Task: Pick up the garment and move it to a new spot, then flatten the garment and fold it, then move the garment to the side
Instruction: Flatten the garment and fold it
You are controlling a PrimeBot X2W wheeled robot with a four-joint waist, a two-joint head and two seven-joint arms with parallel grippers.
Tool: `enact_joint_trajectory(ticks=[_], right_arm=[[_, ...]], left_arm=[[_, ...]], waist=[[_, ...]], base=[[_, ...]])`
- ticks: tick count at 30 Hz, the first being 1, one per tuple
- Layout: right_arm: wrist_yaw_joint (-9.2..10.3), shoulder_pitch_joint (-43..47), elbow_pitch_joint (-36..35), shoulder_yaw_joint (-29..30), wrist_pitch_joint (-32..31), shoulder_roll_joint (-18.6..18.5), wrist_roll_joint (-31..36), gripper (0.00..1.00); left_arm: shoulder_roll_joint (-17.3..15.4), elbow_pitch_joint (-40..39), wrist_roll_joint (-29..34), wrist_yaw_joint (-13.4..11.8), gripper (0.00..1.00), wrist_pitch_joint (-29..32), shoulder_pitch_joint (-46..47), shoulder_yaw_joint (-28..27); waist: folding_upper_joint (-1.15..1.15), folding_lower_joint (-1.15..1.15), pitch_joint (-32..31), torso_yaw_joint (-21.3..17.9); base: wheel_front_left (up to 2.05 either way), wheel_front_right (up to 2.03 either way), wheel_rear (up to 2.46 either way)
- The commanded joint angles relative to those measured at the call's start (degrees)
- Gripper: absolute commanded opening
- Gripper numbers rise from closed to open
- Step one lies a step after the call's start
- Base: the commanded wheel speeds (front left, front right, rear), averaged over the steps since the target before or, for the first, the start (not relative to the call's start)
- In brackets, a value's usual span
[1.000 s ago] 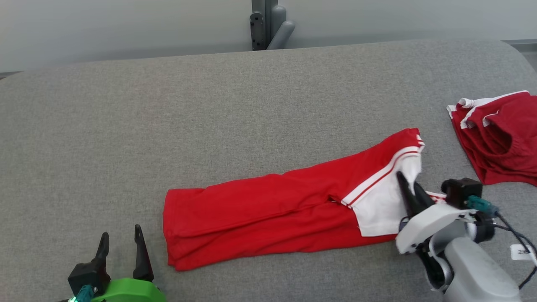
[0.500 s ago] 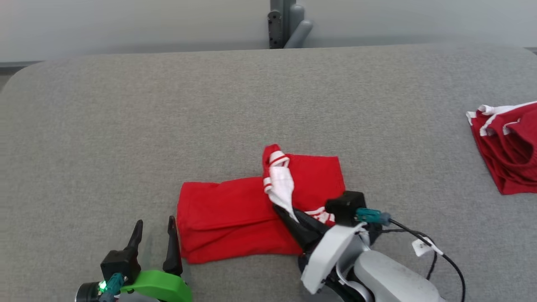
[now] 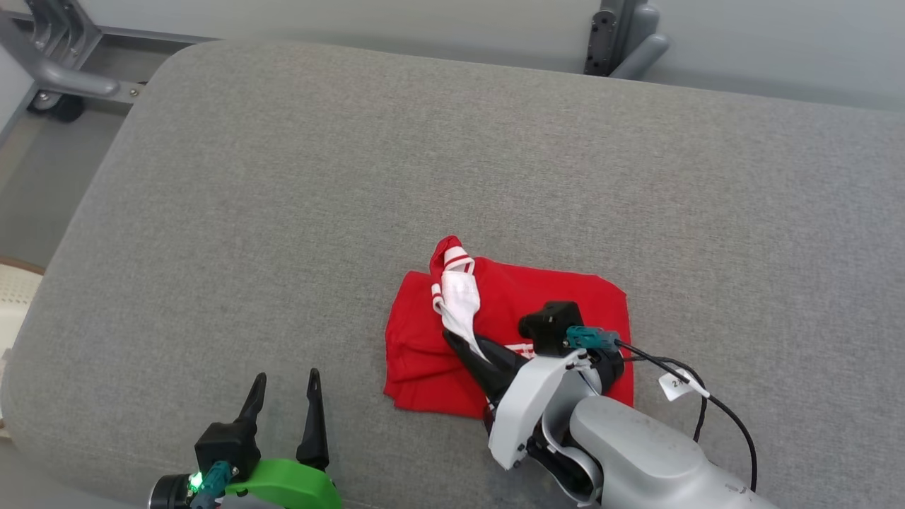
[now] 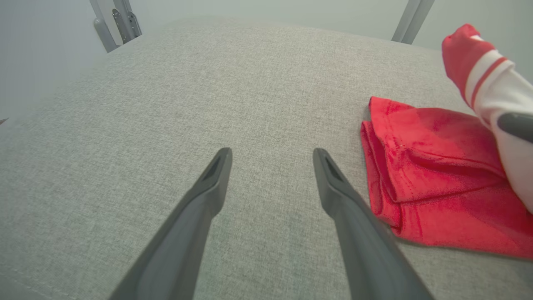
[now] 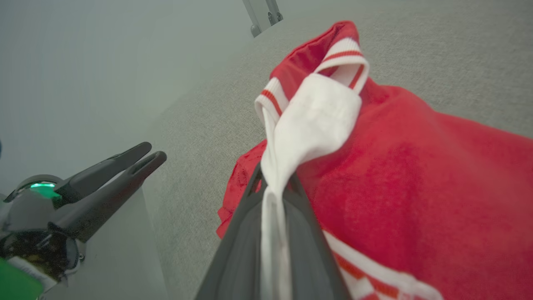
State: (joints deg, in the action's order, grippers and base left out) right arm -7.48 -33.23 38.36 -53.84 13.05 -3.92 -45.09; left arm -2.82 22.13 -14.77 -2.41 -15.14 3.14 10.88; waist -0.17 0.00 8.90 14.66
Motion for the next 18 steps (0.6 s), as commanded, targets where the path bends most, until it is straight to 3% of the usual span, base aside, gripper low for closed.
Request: enact_joint_trajectory(ticks=[1, 2, 7, 18], right_arm=[[-0.01, -1.2, 1.0, -0.1, 1.0, 0.4, -1.0, 0.61], [-0.01, -1.5, 1.4, 0.1, 1.3, 0.5, -1.4, 1.0], [0.0, -2.4, 1.9, 1.5, 2.1, 0.0, -0.8, 1.0], [0.0, 9.3, -5.8, 23.5, 2.1, -4.3, 10.9, 1.0]], left_arm=[[-0.2, -0.2, -0.3, -0.3, 1.0, 0.0, -0.2, -0.1], [-0.2, -0.2, -0.3, -0.4, 1.0, 0.0, -0.2, -0.3], [-0.2, -0.6, -0.3, -0.7, 1.0, 0.0, -0.1, -1.2], [-0.2, -2.7, 1.3, -1.1, 1.0, 0.0, -0.3, -6.1]], waist=[[0.17, 0.0, 0.4, 2.9], [0.17, 0.0, 0.3, 2.7], [0.17, 0.0, -0.2, 0.7], [0.17, 0.0, -2.1, -10.0]], base=[[0.0, 0.0, 0.0], [0.0, 0.0, 0.0], [0.0, 0.0, 0.0], [0.0, 0.0, 0.0]])
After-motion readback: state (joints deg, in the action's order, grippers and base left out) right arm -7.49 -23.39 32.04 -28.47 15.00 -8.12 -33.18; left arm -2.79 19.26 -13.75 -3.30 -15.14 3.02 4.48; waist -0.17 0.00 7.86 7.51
